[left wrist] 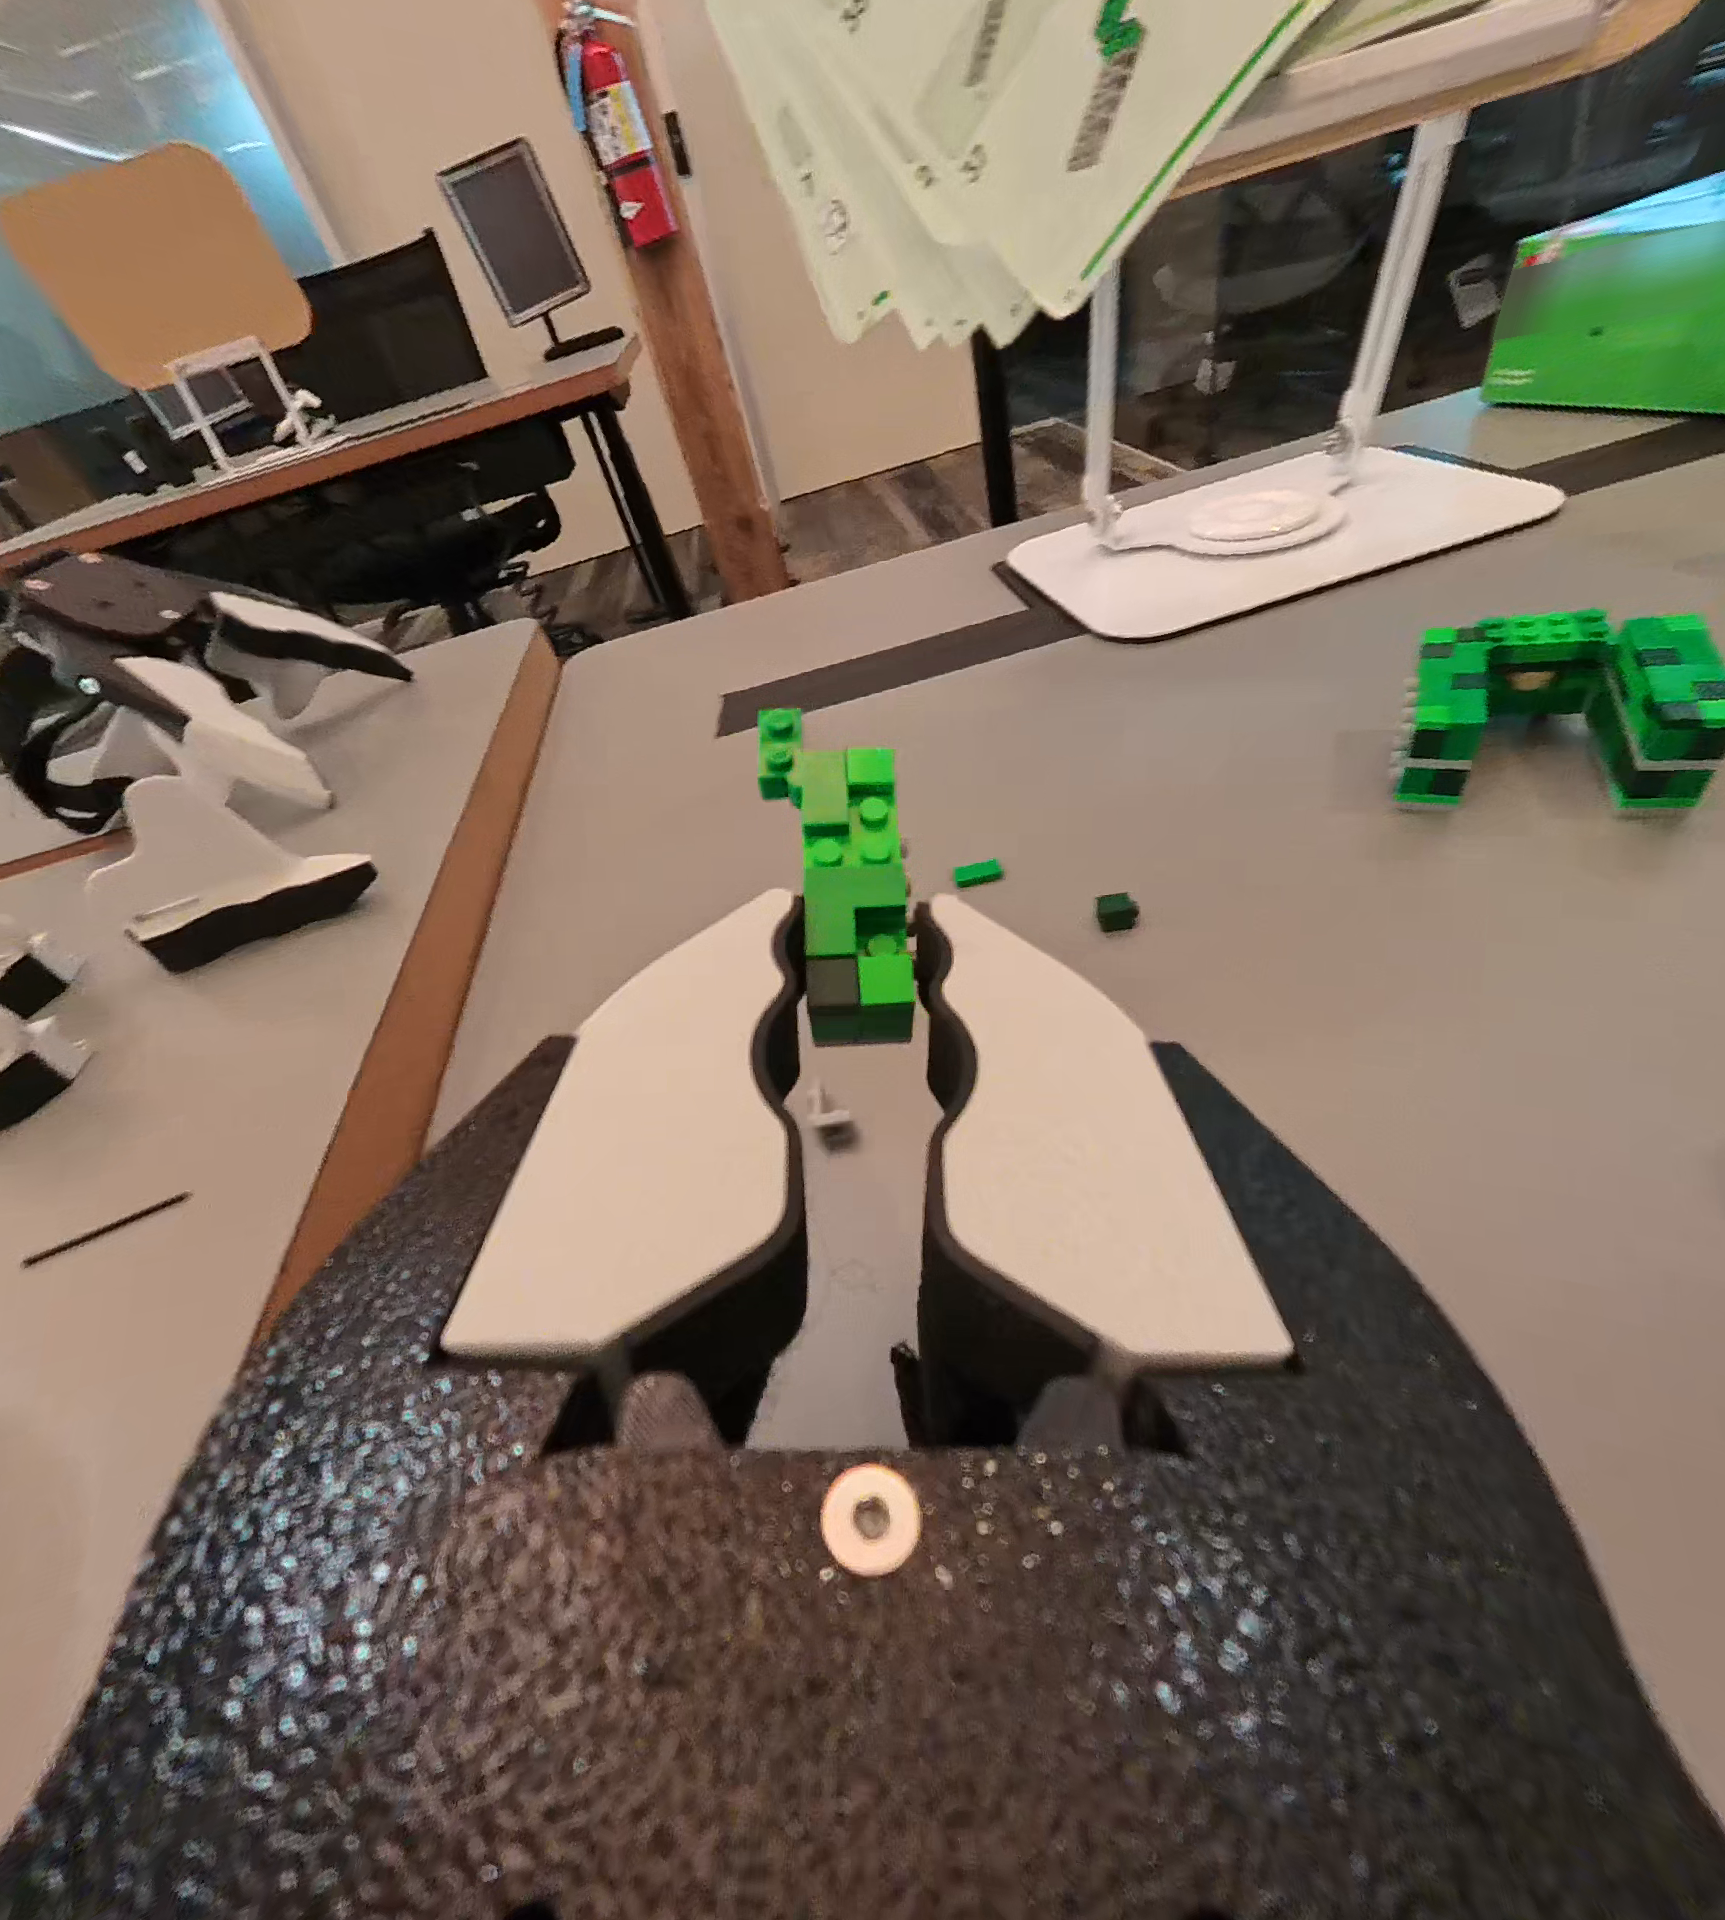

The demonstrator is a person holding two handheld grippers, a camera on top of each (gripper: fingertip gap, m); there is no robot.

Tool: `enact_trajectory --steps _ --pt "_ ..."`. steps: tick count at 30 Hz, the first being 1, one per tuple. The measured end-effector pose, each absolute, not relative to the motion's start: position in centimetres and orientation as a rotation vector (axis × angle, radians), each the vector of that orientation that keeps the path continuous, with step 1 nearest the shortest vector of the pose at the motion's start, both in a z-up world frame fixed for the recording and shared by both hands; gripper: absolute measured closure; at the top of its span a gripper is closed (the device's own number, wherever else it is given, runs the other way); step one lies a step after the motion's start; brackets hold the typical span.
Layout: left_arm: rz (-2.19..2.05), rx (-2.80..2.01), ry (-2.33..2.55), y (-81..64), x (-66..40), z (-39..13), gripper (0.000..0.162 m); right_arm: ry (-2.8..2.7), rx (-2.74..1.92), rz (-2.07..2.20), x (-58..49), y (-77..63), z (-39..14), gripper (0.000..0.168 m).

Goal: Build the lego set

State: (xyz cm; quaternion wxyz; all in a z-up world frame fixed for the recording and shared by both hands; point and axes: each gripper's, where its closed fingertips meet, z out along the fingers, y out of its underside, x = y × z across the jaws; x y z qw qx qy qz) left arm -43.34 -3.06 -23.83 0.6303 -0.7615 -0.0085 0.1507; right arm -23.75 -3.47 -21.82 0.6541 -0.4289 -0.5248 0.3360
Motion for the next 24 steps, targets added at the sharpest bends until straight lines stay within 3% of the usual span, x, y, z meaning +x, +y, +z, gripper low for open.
enact_trajectory --steps 24 --pt "0.312 -1.795 0.066 -2.1 -42.0 -25.0 0.143 -1.239 -0.939 0.761 -24.0 -4.2 -22.2 0.168"
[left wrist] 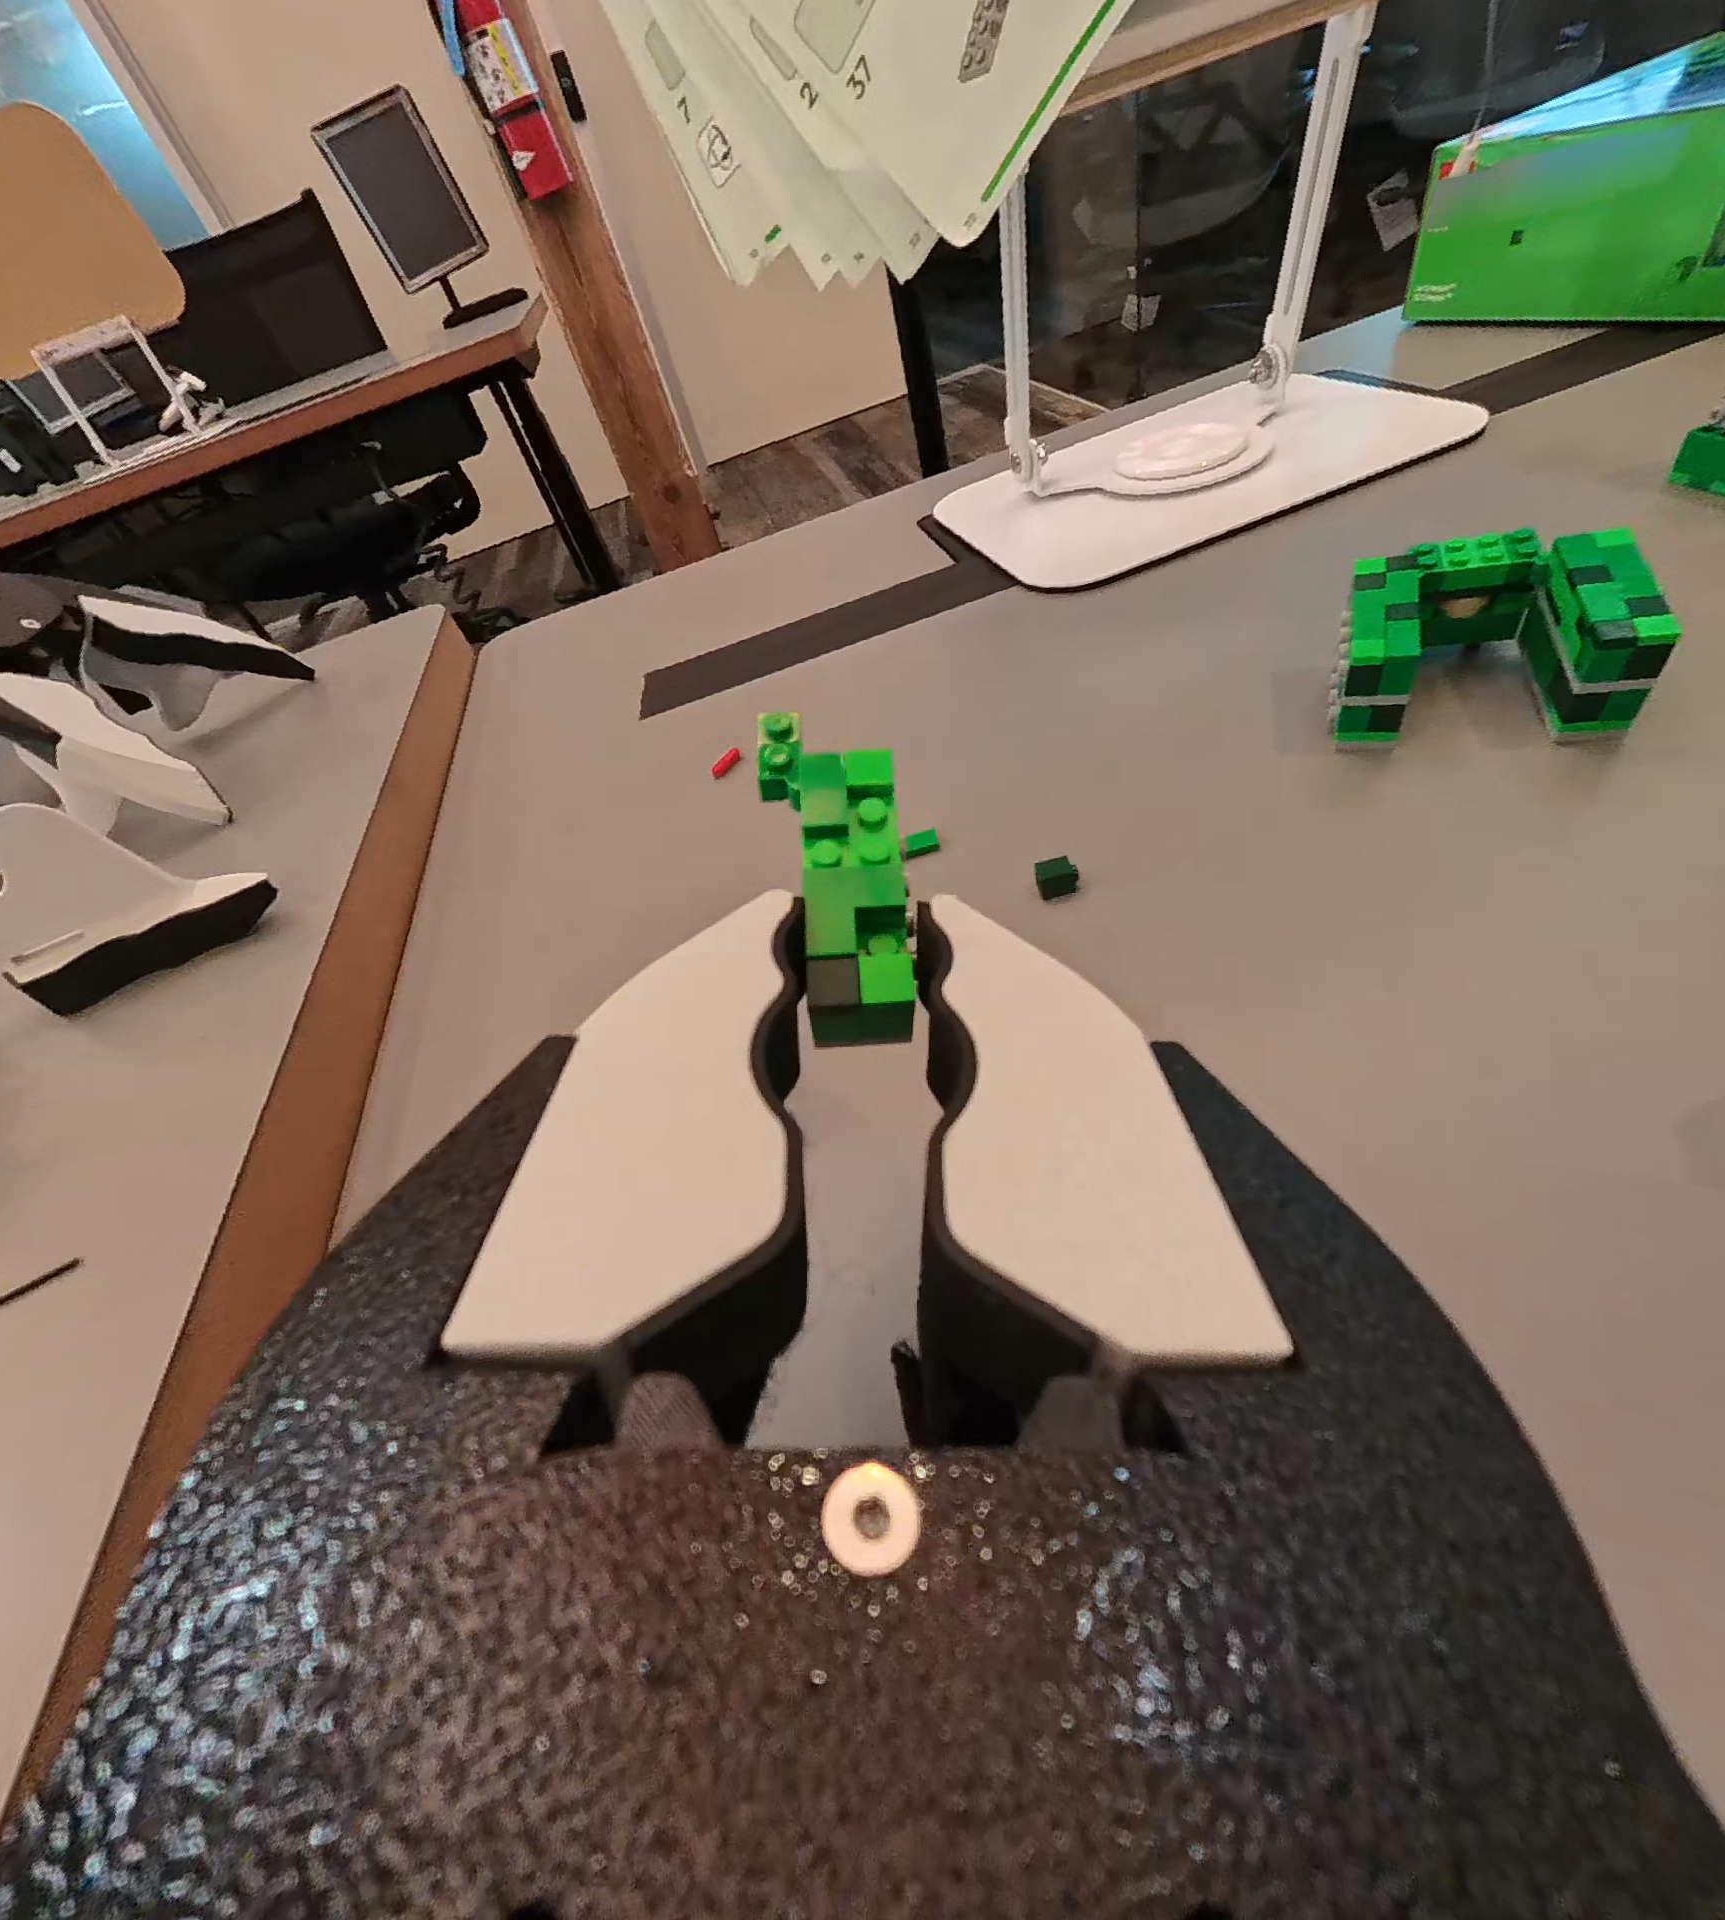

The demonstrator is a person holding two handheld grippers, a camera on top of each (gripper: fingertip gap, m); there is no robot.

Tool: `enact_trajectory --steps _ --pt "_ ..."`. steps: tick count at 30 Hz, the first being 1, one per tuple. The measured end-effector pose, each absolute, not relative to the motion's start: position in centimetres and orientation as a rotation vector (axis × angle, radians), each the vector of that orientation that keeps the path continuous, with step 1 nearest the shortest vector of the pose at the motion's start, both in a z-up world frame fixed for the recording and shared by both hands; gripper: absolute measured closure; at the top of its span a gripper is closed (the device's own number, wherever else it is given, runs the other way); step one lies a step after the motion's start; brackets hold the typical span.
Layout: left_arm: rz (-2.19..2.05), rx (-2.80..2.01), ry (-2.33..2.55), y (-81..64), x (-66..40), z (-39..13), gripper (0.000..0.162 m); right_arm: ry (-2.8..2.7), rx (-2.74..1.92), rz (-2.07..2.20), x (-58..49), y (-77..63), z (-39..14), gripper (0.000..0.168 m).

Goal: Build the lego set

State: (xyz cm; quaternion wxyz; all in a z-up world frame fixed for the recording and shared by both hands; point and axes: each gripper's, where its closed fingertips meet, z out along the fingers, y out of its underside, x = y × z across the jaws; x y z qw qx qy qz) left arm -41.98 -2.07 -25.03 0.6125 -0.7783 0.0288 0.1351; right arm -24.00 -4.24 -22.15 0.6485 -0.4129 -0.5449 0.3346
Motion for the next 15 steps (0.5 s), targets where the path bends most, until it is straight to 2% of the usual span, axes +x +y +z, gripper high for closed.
enact_trajectory --steps 11,15 --pt "0.303 -1.793 0.075 -1.95 -41.73 -25.04 0.143 -1.196 -0.952 0.818 -23.82 -4.13 -21.56 0.168" --pt "0.277 -1.796 0.078 -1.85 -41.46 -25.07 0.143 -1.251 -1.043 0.919 -24.06 -4.34 -21.89 0.154"
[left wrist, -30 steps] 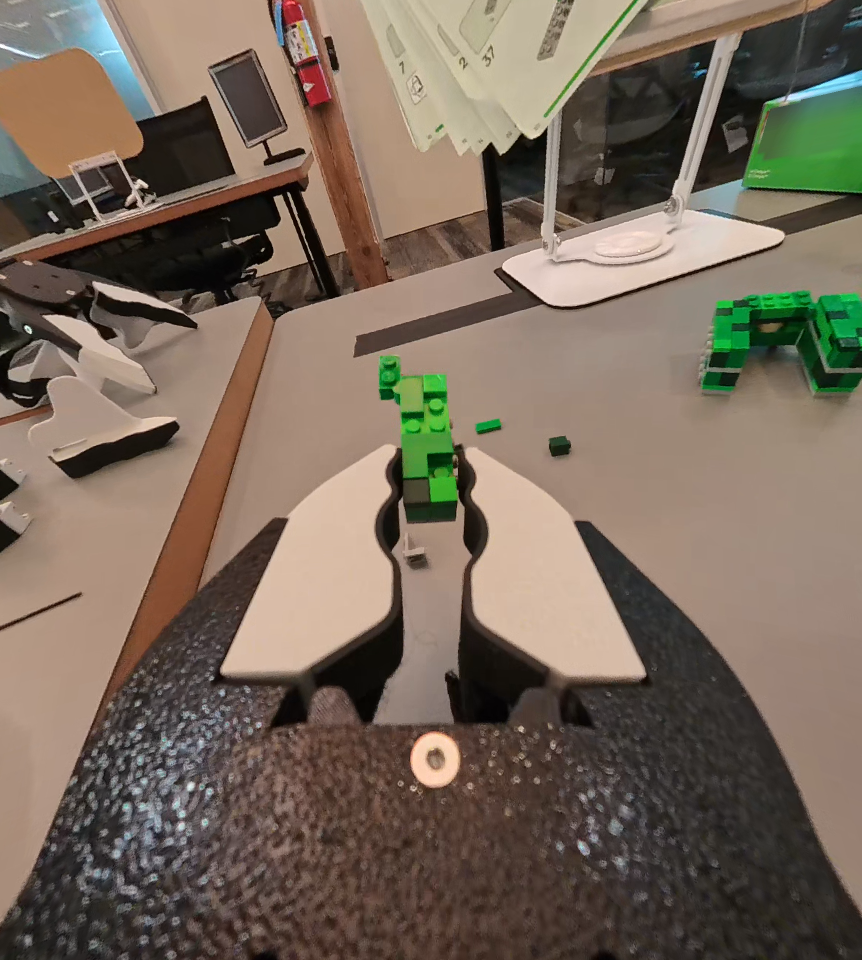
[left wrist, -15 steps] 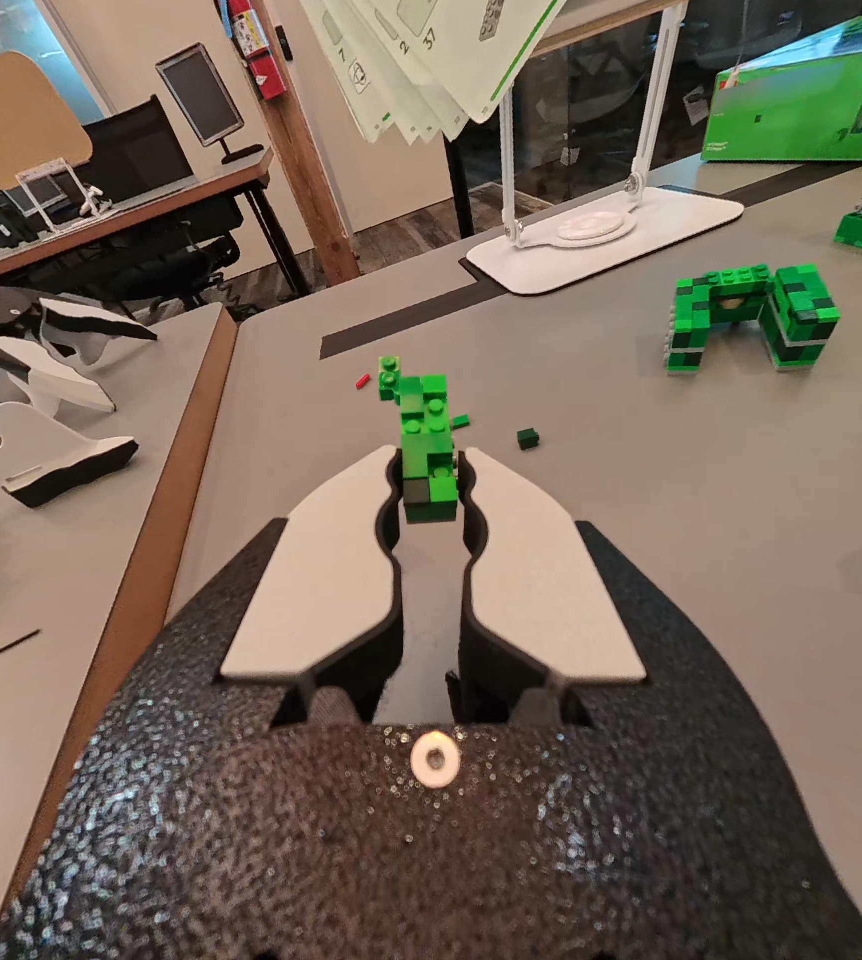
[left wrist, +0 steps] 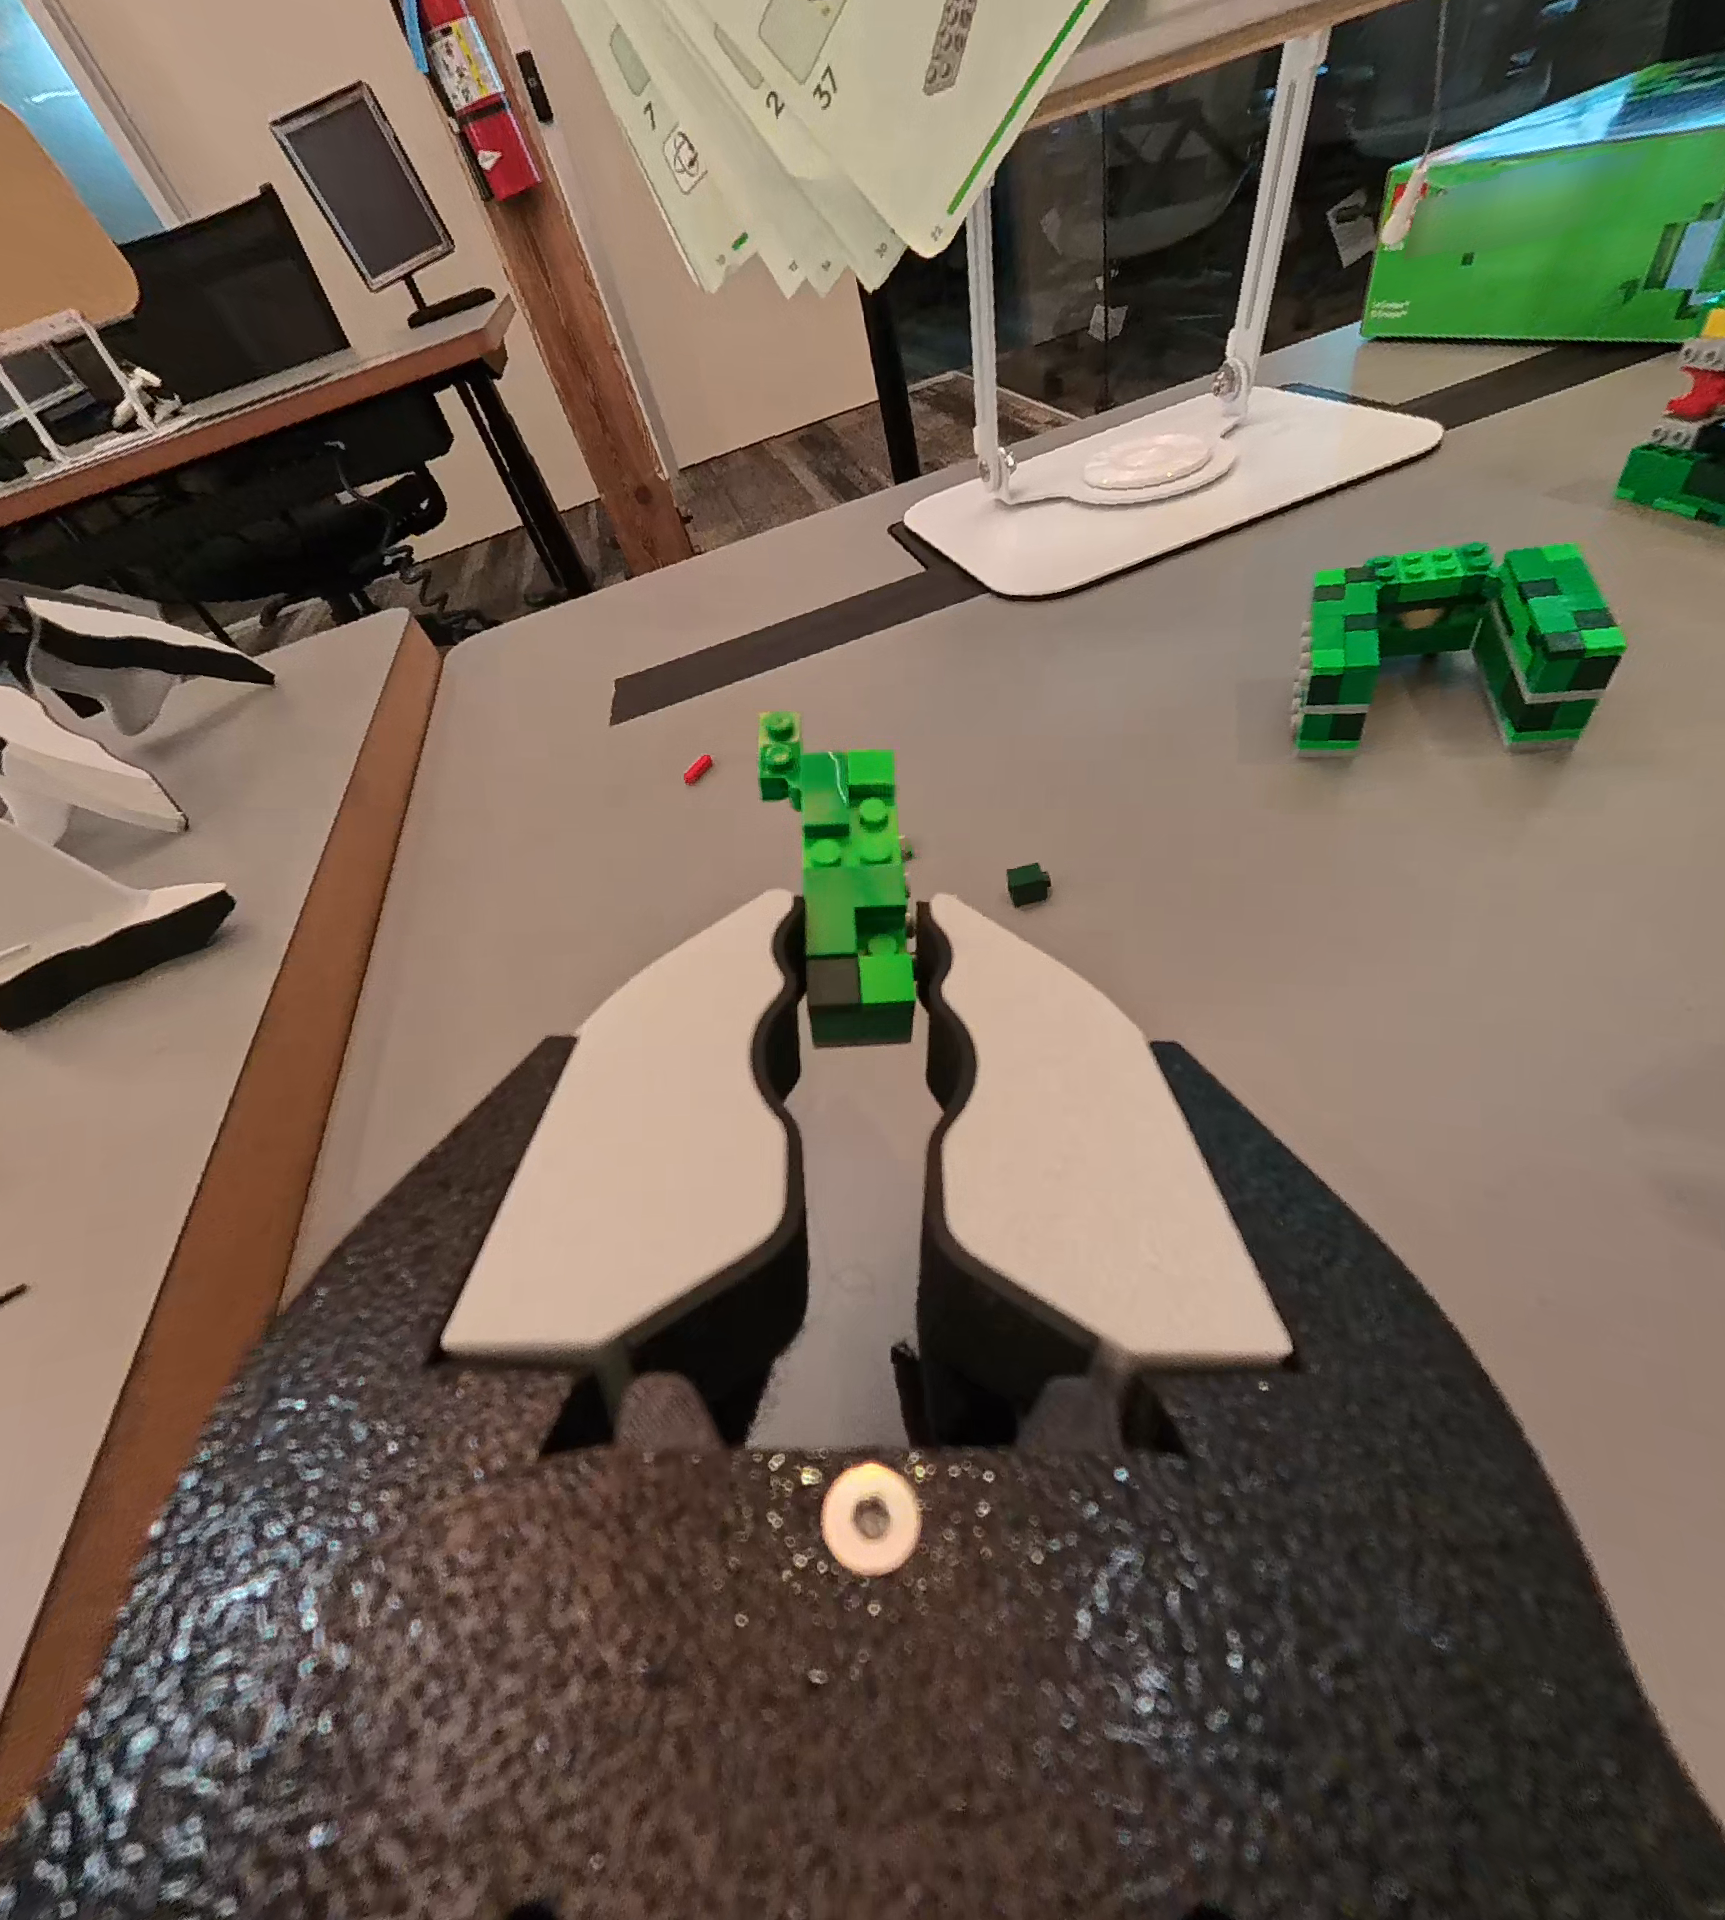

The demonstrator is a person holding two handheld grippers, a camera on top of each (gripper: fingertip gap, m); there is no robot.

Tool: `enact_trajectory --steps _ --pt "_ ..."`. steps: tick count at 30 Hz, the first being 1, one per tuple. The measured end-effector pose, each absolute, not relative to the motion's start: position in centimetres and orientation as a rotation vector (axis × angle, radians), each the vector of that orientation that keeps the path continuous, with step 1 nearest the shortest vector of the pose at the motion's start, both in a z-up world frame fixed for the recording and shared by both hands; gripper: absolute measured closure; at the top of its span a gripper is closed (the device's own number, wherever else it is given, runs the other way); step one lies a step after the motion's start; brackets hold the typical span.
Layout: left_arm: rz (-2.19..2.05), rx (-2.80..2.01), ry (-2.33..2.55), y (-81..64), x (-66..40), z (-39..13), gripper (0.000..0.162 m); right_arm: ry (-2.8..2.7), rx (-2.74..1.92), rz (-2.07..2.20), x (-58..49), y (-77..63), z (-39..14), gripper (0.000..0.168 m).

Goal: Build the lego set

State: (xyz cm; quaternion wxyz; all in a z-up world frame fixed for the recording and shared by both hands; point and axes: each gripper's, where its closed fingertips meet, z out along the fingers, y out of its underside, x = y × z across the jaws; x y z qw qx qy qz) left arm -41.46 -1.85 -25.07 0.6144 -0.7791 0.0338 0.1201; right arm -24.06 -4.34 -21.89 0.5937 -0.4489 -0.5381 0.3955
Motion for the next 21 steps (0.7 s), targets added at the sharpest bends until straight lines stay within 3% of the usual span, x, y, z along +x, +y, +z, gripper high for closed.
enact_trajectory --steps 3,5,12,15,21 --pt "0.257 -1.799 0.076 -1.7 -41.5 -25.1 0.143 -1.349 -1.12 0.943 -24.8 -4.5 -21.5 0.156" --pt "0.267 -1.79 0.068 -1.7 -42.1 -25.0 0.143 -1.426 -1.169 0.956 -25.7 -4.2 -21.1 0.168" --pt "0.363 -1.758 -0.09 -3.5 -47.9 -24.4 0.143 -1.789 -1.238 0.811 -32.4 1.1 -21.3 0.162" --pt "0.359 -1.747 -0.108 -3.9 -48.7 -24.3 0.143 -2.061 -1.257 0.786 -35.7 2.4 -23.2 0.168" --pt "0.347 -1.772 -0.054 -3.5 -48.0 -24.6 0.143 -2.359 -1.585 0.646 -40.4 5.9 -28.6 0.163"
